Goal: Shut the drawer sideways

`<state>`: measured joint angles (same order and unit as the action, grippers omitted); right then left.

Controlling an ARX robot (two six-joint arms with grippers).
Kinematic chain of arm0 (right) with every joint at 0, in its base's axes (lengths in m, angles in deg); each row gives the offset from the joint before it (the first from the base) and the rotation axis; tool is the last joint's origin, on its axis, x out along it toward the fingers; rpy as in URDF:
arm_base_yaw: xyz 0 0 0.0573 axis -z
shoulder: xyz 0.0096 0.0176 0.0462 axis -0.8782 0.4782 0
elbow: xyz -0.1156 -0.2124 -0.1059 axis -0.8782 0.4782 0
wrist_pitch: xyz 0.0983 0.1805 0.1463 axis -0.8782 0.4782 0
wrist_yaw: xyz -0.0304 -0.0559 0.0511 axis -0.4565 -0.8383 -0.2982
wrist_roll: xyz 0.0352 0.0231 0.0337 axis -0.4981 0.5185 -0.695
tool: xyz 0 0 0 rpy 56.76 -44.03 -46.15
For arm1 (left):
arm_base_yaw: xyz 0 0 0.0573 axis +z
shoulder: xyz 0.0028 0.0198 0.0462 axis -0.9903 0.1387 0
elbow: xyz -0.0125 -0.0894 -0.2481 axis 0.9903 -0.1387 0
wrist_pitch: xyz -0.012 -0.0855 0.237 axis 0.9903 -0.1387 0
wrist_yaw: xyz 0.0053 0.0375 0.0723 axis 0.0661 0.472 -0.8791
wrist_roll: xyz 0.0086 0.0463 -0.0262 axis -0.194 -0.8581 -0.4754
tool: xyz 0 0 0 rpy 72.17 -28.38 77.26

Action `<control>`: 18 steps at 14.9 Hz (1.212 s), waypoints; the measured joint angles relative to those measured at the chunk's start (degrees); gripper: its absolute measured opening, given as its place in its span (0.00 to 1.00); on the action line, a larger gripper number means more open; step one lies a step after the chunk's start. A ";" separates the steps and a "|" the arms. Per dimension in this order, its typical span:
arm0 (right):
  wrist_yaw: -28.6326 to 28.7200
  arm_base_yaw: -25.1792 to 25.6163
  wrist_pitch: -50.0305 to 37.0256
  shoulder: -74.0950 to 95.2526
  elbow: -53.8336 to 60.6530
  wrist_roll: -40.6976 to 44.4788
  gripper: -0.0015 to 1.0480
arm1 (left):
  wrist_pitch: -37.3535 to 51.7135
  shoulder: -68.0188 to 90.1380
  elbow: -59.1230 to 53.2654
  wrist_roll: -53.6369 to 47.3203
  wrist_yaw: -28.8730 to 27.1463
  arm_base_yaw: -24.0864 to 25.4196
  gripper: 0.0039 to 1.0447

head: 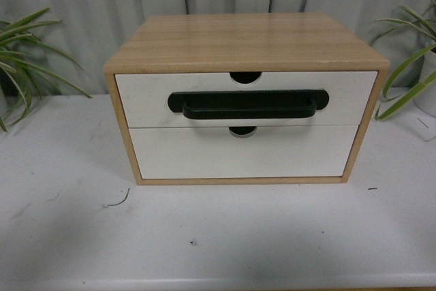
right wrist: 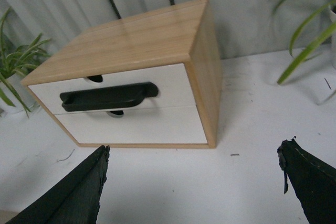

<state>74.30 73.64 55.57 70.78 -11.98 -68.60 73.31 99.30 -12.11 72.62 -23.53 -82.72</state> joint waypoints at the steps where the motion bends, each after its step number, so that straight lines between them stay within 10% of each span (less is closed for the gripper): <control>1: 1.90 3.39 1.42 -1.09 0.63 -0.94 0.94 | 0.70 -6.97 -3.50 0.96 7.61 5.31 0.90; 3: -7.63 4.37 -1.22 -7.10 2.54 3.19 0.80 | -5.18 -20.94 -9.01 -1.05 28.22 17.97 0.67; 4: -13.25 2.91 2.14 -11.13 2.75 6.67 0.69 | -4.92 -23.61 -9.55 -1.68 32.72 15.12 0.55; 9: -23.04 -4.42 9.20 -21.73 6.12 10.49 0.10 | -5.97 -26.71 -11.13 -2.01 20.57 0.00 0.02; 12: -30.03 -12.41 12.63 -26.99 7.50 10.78 0.02 | -6.40 -28.52 -13.46 -2.12 19.26 0.66 0.01; 18: -31.06 -12.20 17.03 -34.16 9.33 10.91 0.02 | -5.75 -28.81 -13.46 -2.12 19.28 0.68 0.01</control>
<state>43.24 61.44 72.60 36.62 -2.65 -57.69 67.56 70.49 -25.57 70.50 -4.25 -82.04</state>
